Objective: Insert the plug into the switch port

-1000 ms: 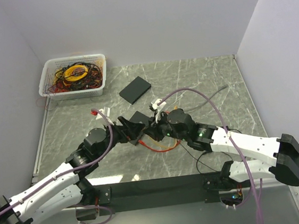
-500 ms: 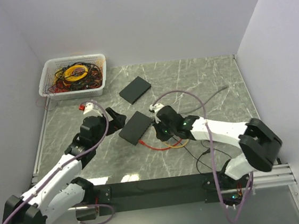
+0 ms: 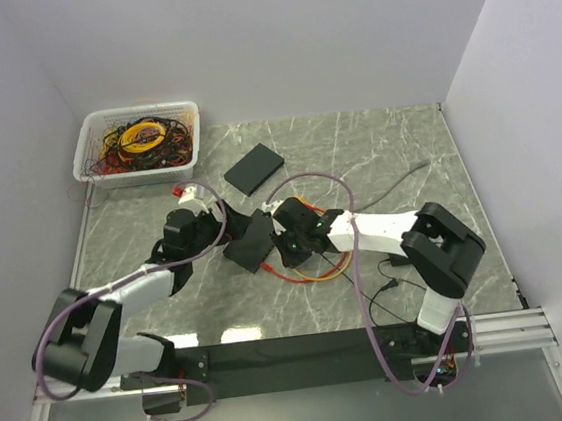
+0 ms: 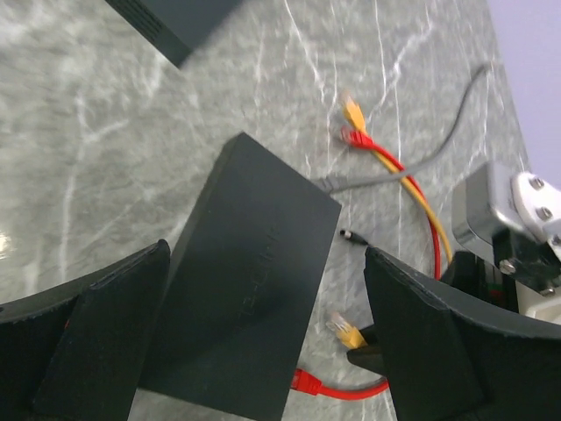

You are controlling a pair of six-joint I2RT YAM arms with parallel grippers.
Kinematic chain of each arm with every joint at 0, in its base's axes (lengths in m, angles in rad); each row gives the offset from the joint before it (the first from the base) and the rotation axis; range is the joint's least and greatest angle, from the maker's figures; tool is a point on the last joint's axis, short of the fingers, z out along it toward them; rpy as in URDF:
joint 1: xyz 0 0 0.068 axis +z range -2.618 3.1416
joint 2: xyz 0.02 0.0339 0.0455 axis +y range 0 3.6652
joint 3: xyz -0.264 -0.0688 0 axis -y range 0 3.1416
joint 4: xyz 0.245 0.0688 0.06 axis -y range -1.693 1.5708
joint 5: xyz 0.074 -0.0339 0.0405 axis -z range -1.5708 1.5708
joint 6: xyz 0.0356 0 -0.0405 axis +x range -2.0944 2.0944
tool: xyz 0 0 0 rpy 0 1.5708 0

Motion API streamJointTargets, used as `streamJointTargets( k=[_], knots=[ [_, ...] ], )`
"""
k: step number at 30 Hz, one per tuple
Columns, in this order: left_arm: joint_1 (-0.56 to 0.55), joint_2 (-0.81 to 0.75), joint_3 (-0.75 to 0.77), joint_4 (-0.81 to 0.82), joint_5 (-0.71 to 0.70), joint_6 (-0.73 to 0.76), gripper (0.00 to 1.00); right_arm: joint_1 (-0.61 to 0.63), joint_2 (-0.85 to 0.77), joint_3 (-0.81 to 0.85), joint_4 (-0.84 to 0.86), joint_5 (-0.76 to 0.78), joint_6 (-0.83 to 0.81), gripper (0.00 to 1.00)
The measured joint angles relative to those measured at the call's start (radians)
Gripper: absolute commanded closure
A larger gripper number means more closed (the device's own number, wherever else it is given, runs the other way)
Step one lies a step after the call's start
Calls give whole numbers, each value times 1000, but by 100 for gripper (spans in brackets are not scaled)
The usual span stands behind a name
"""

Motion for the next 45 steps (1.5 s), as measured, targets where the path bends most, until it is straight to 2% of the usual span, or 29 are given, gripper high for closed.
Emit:
streamJointTargets(
  k=[9,21,45],
  knots=[
    [1,171,-6,200,129,21,2,2,71,64,-38,2,-19,100],
    [1,323,1,360,215,38,5,3,111,128,-60,1,-26,100],
    [1,327,-71,475,238,40,11,15,141,146,-74,2,-29,100]
  ],
)
